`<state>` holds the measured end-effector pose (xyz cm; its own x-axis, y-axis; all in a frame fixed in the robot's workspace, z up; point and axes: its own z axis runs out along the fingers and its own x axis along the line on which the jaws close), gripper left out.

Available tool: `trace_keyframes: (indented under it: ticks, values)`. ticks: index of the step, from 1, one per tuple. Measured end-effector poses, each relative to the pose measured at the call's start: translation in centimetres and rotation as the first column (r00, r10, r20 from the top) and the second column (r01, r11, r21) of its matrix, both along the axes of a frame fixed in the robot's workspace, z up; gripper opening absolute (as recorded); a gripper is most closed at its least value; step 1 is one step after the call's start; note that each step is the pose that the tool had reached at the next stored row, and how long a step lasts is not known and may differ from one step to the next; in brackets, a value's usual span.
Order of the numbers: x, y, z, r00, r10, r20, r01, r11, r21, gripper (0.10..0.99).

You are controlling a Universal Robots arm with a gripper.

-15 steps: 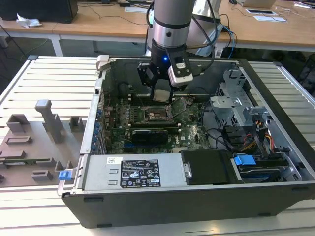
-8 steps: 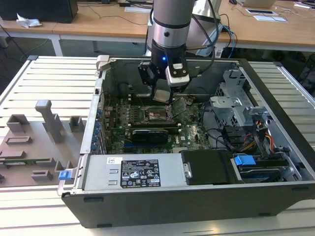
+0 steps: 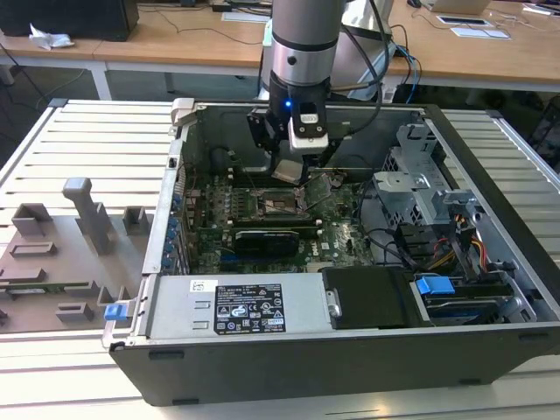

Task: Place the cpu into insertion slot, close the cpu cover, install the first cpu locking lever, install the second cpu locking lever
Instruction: 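Place the cpu into insertion slot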

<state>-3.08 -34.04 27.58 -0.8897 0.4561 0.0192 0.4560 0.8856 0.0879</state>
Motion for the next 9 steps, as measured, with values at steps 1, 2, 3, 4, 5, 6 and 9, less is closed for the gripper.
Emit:
trace_keyframes:
  ticks: [1,2,3,4,5,6,9]
  values:
    - [0.0,0.0,-0.01,0.9999,-0.015,0.0,0.015,0.9999,0.0,0.541]
    - [0.0,0.0,-0.02,0.9994,-0.034,0.0,0.034,0.9994,0.0,0.541]
    - [0.0,0.0,-0.02,0.9991,-0.042,0.0,0.042,0.9991,0.0,0.541]
    - [0.0,0.0,-0.03,0.9985,-0.055,0.0,0.055,0.9985,0.0,0.541]
    - [0.0,0.0,-0.04,0.9978,-0.066,0.0,0.066,0.9978,0.0,0.541]
    - [0.0,0.0,-0.04,0.9972,-0.075,0.0,0.075,0.9972,0.0,0.541]
    - [0.0,0.0,-0.06,0.9934,-0.115,0.0001,0.115,0.9934,0.0,0.541]
